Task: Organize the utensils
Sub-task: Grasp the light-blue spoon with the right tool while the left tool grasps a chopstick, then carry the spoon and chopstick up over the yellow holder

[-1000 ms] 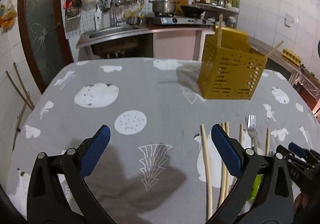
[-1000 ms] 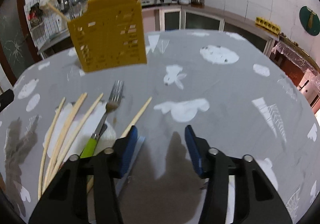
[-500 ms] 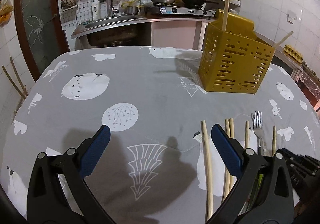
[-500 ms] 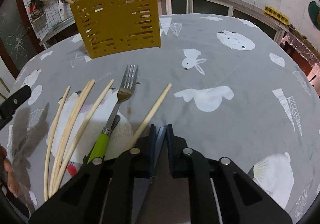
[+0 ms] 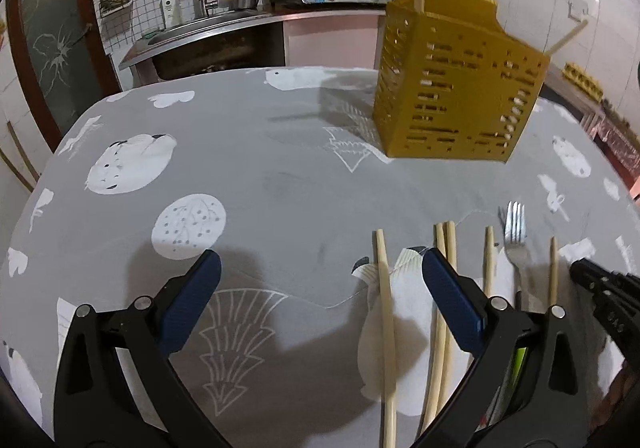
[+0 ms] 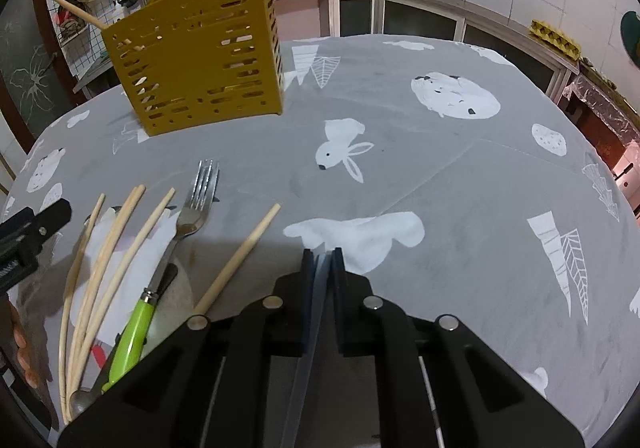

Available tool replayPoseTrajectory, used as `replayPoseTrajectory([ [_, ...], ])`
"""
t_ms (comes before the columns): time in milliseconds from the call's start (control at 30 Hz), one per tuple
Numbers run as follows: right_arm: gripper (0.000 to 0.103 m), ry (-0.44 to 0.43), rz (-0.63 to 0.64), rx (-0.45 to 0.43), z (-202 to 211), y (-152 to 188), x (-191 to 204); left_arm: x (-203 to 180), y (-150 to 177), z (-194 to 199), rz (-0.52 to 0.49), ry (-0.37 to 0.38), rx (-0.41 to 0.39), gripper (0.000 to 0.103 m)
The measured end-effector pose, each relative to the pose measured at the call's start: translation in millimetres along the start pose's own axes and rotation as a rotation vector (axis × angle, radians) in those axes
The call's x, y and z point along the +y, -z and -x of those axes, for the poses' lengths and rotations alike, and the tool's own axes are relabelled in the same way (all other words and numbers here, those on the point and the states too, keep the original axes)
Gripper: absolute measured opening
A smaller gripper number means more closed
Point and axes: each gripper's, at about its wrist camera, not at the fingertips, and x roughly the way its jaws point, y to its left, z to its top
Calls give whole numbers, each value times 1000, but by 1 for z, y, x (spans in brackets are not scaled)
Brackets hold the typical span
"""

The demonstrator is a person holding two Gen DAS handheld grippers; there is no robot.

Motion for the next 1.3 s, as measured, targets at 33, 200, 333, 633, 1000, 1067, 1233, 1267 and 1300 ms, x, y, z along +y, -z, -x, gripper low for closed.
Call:
replayPoseTrajectory([
  [33,9,-2,1,-2,0,0,0,-3,0,-3,-16,-13,5,93],
  [200,9,-13,-3,-3,-3,-1,-3,-10,-3,-19,-34,-10,68,77],
  [333,9,-17,1,-4,-4,-2,-2,-14,-3,-29,-27,23,111,62],
  [633,9,-38,-12,-10,-8,-8,-1,-27,-5,-27,-55,42,117,16],
  [1000,8,-76,-17,-77,18,-14,-3,-16,-11,-11,-23,67,60,4],
  [1067,8,-84,-19,-98,26,-15,-3,-13,-13,-2,-20,69,28,4],
  [1233,8,-104,-20,-150,44,-18,-4,-9,-15,36,-34,38,-98,4],
  [1267,8,-107,-20,-167,49,-18,-4,-8,-16,44,-37,31,-125,4],
  [1300,8,-110,-21,-178,52,-18,-5,-7,-16,51,-38,26,-144,4],
])
